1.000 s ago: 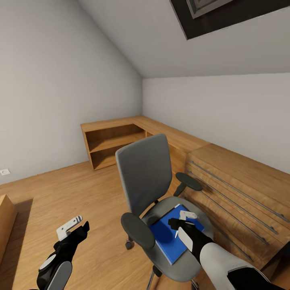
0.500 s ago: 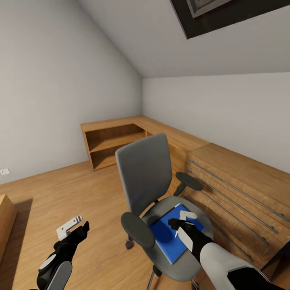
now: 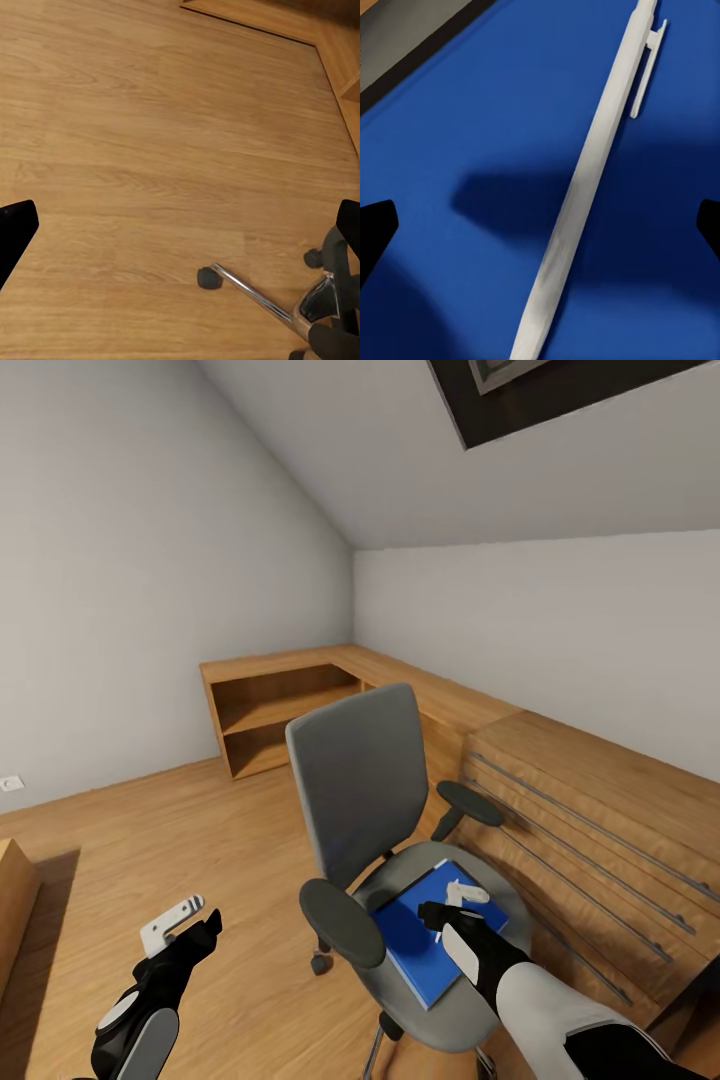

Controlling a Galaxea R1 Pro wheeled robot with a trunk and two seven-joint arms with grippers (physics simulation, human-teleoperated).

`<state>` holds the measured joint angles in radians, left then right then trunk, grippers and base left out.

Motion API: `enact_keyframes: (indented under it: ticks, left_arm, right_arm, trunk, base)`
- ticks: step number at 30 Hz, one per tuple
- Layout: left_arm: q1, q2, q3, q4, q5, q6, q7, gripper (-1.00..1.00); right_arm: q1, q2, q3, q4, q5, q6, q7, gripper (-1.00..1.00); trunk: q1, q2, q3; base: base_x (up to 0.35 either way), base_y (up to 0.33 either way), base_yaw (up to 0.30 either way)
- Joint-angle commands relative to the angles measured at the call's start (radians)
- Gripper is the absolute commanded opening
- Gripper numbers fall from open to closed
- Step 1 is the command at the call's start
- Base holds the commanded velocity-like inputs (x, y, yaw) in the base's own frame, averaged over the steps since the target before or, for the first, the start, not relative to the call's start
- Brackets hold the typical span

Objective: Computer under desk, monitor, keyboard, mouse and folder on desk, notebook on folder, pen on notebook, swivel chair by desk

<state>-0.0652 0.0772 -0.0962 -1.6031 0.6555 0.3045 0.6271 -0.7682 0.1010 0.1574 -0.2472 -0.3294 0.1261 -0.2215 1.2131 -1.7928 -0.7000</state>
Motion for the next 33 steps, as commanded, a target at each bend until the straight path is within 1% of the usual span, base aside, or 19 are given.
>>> enact_keyframes:
  ticks: [1, 13, 18, 26, 33]
  left_arm:
    - [-0.001, 0.001, -0.002, -0.001, 0.006, 0.002, 0.008, 1.00]
    - [-0.001, 0.001, -0.002, 0.000, 0.003, 0.002, 0.007, 1.00]
    - [-0.001, 0.001, -0.002, 0.001, 0.000, 0.002, 0.006, 1.00]
    - [-0.001, 0.001, -0.002, 0.002, 0.001, 0.002, 0.006, 1.00]
    - [-0.001, 0.001, -0.003, 0.002, 0.004, 0.002, 0.006, 1.00]
  right_arm:
    - [0.000, 0.000, 0.009, -0.002, -0.008, 0.006, -0.007, 1.00]
    - [0.000, -0.001, 0.010, -0.002, -0.007, 0.002, -0.007, 1.00]
    - [0.000, -0.001, 0.010, -0.002, -0.007, 0.003, -0.007, 1.00]
    - [0.000, -0.002, 0.007, 0.001, -0.007, 0.006, -0.009, 1.00]
    - [0.000, -0.013, 0.005, 0.004, -0.008, 0.007, -0.010, 1.00]
  trunk:
    - [0.000, 0.000, -0.001]
    - [0.000, 0.000, -0.001]
    - [0.000, 0.000, -0.001]
    - [0.000, 0.000, -0.001]
    - [0.000, 0.000, -0.001]
  base:
    - [0.000, 0.000, 0.000]
    - [0.002, 0.000, 0.000]
    - [0.107, 0.000, 0.000]
    - [0.014, 0.000, 0.000]
    - [0.000, 0.000, 0.000]
